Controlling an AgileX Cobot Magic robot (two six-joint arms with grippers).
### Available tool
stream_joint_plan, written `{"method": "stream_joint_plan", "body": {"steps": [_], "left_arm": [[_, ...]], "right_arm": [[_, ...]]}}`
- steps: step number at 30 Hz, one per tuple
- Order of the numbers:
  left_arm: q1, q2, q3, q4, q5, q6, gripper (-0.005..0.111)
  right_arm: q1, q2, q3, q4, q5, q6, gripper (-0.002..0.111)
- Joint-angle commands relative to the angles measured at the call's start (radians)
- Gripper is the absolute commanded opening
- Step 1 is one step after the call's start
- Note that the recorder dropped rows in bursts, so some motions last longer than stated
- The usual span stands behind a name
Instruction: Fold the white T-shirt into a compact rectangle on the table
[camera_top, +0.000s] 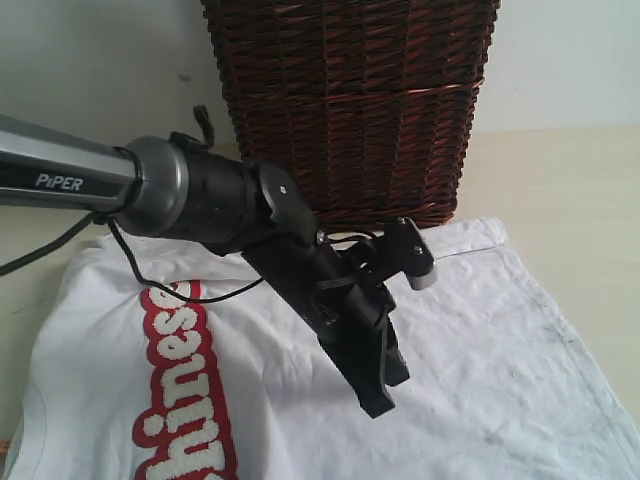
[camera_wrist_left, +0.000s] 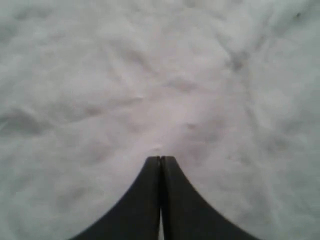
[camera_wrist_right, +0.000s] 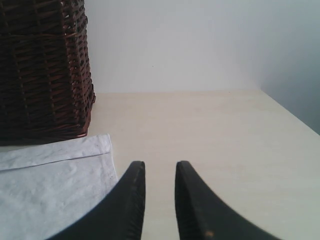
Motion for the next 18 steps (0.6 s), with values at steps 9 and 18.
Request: {"method": "stream_joint_plan", "body": {"steps": [9, 18], "left_arm": [[-0.139, 0.062, -0.01, 0.049, 0.07, -0.077, 0.0], [-0.165, 0.064, -0.01, -0.115, 0.13, -0.075, 0.0]], "right_arm": [[0.001, -0.006, 0.005, 0.001, -0.005, -0.008, 0.023], [0.001, -0.006, 0.005, 0.001, -0.005, -0.008, 0.023]]}}
